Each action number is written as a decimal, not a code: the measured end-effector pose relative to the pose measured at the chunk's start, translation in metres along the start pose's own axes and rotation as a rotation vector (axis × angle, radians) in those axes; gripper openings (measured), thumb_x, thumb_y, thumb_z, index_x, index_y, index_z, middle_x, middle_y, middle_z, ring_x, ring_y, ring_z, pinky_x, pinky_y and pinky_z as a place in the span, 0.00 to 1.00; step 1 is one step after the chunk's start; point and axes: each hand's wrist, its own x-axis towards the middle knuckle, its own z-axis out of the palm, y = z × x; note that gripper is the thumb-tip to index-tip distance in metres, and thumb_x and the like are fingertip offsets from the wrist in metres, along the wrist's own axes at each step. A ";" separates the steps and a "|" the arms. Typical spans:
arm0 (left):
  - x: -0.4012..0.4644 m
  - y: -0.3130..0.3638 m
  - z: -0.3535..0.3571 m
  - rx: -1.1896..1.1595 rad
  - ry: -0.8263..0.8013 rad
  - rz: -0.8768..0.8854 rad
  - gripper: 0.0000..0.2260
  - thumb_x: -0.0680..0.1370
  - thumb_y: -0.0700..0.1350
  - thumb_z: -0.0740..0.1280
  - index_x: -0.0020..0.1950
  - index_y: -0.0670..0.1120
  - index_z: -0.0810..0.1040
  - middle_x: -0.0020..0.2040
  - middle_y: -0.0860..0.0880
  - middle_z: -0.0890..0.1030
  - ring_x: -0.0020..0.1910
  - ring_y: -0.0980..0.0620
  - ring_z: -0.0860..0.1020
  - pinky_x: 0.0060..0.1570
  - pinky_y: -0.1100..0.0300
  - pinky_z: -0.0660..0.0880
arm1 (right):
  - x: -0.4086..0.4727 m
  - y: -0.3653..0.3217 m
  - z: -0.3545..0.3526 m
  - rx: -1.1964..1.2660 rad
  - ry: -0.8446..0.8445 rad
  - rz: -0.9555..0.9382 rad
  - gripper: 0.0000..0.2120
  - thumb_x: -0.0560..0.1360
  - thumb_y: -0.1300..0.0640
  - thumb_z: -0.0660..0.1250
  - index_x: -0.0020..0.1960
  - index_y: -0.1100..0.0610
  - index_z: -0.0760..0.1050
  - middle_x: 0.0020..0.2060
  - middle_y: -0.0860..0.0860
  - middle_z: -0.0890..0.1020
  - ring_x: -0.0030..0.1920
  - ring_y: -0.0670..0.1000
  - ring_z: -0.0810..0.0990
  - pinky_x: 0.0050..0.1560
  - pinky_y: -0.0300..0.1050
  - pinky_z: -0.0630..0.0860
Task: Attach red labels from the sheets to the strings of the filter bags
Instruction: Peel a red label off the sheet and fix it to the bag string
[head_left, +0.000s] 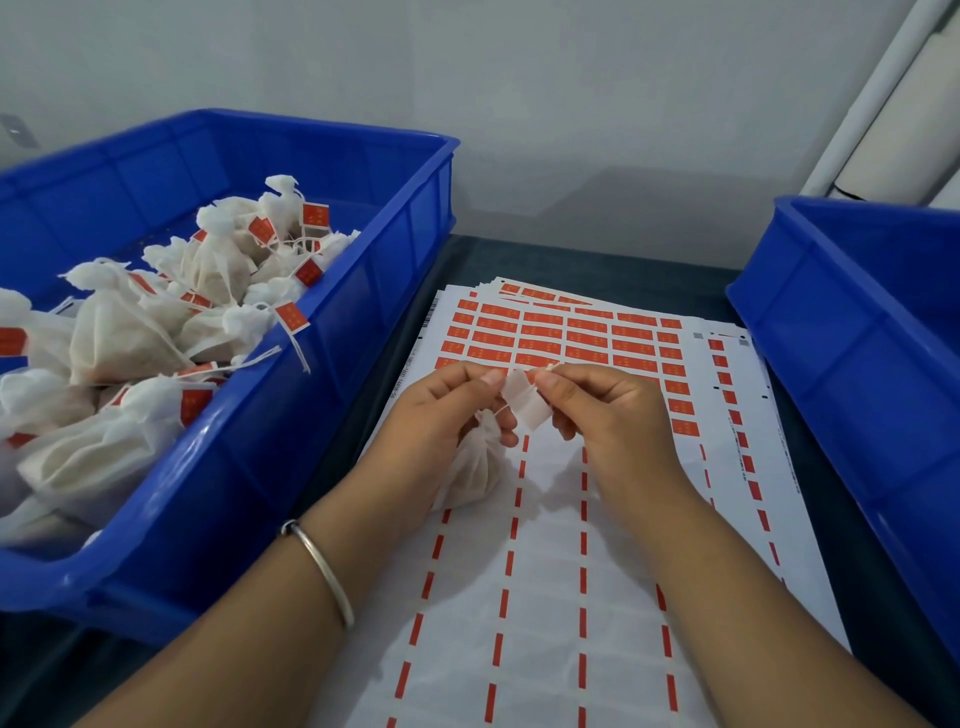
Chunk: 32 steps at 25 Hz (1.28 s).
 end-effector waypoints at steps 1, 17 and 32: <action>-0.001 0.000 0.000 0.010 -0.008 0.022 0.11 0.76 0.49 0.65 0.35 0.54 0.82 0.34 0.57 0.82 0.31 0.59 0.80 0.29 0.69 0.74 | 0.000 0.000 0.000 -0.001 -0.002 0.001 0.05 0.73 0.52 0.69 0.39 0.43 0.79 0.34 0.40 0.82 0.36 0.40 0.79 0.32 0.28 0.74; 0.004 -0.008 0.003 0.244 0.017 0.210 0.07 0.68 0.46 0.75 0.42 0.54 0.79 0.35 0.56 0.80 0.34 0.57 0.77 0.33 0.68 0.75 | 0.000 0.003 0.001 0.030 0.001 0.045 0.07 0.74 0.51 0.68 0.37 0.46 0.81 0.30 0.42 0.82 0.34 0.42 0.79 0.34 0.31 0.75; 0.003 -0.006 0.005 0.180 0.013 0.158 0.11 0.64 0.56 0.65 0.40 0.53 0.81 0.27 0.59 0.77 0.24 0.60 0.73 0.24 0.70 0.68 | -0.001 0.003 0.001 0.046 -0.100 0.009 0.08 0.71 0.47 0.66 0.37 0.46 0.81 0.30 0.43 0.81 0.33 0.44 0.78 0.38 0.33 0.78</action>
